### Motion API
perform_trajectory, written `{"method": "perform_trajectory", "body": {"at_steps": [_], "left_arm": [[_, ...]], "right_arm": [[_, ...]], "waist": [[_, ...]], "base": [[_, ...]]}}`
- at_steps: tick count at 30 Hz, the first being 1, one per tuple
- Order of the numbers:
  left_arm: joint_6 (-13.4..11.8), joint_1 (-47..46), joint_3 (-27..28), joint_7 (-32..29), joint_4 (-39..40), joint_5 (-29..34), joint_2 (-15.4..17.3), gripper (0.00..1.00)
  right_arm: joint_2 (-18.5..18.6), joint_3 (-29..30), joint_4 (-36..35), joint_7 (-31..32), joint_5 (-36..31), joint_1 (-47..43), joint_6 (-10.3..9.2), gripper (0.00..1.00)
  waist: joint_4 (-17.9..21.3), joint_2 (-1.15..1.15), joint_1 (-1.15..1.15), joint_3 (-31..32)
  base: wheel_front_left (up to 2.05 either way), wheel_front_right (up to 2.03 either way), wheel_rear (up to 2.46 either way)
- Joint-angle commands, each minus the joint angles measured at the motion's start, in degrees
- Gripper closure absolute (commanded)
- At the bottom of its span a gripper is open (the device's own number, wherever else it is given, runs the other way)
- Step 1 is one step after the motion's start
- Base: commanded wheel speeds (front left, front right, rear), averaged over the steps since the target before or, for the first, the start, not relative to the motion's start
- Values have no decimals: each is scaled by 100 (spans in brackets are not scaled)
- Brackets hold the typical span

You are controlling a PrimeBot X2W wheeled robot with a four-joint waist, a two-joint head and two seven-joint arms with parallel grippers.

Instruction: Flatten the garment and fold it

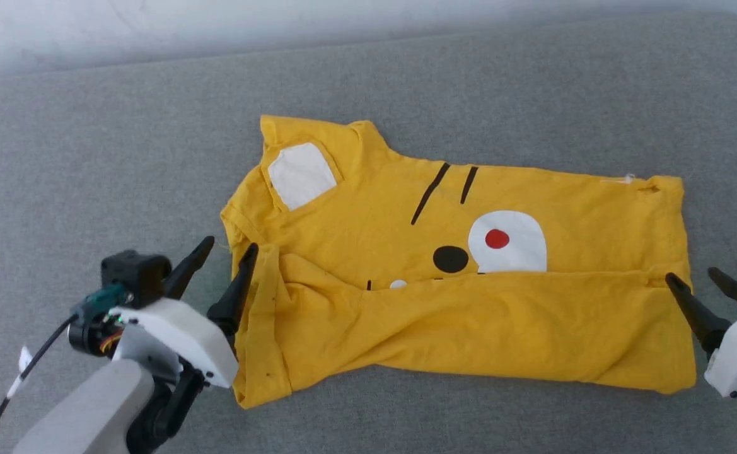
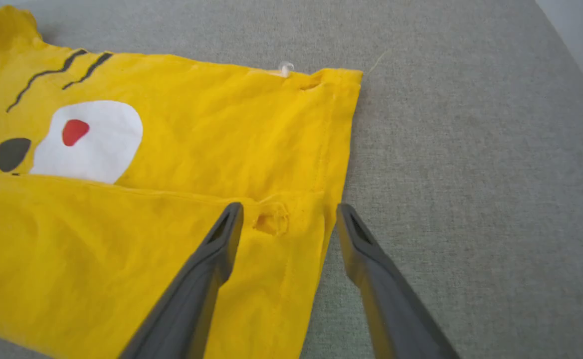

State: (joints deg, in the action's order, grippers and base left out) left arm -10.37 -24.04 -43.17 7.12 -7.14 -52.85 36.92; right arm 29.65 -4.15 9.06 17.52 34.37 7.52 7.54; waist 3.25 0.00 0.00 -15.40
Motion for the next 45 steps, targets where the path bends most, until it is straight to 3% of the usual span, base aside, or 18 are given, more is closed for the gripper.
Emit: {"method": "perform_trajectory", "body": {"at_steps": [1, 8, 12, 15, 20, 25, 32, 38, 45], "left_arm": [[-88, 230, 96, 222, 121, -32, 18, 0], [-755, 1279, 561, 757, 990, 325, 127, 0], [-1141, 2025, 913, 783, 1481, 753, -122, 0], [-1284, 2633, 1240, 785, 1682, 954, -451, 0], [-1137, 3265, 1605, 786, 1687, 1195, -894, 0], [-888, 3201, 1540, 684, 1418, 1260, -896, 0], [-689, 2421, 1059, -794, 1113, 1249, -615, 0], [-774, 1964, 886, -1773, 929, 1104, -596, 0], [-1115, 1844, 819, -2382, 723, 973, -714, 0]], "right_arm": [[-82, 131, -108, -109, 27, -129, -5, 0], [-724, 1023, -755, -600, -625, -980, -5, 0], [-1393, 1337, -1166, -700, -1068, -1620, -5, 0], [-1830, 1447, -1378, -731, -1326, -1974, -5, 0], [-2148, 1508, -1571, -694, -1588, -2248, -5, 0], [-2147, 1556, -1730, -603, -1766, -2256, -5, 0], [-2140, 1455, -1806, -487, -1789, -2169, -5, 0], [-2121, 1371, -1695, -490, -1733, -2098, -5, 0], [-2065, 1308, -1567, -540, -1668, -1979, -5, 0]], "waist": [[20, 0, 0, 317], [-24, 0, 0, 812], [-26, 0, 0, 967], [-17, 0, 0, 1052], [-28, 0, 0, 1174], [-81, 0, 0, 1256], [-148, 0, 0, 1147], [-89, 0, 0, 893], [17, 0, 0, 626]], "base": [[0, 0, 0], [0, 0, 0], [0, 0, 0], [0, 0, 0], [0, 0, 0], [0, 0, 0], [0, 0, 0], [0, 0, 0], [0, 0, 0]]}}
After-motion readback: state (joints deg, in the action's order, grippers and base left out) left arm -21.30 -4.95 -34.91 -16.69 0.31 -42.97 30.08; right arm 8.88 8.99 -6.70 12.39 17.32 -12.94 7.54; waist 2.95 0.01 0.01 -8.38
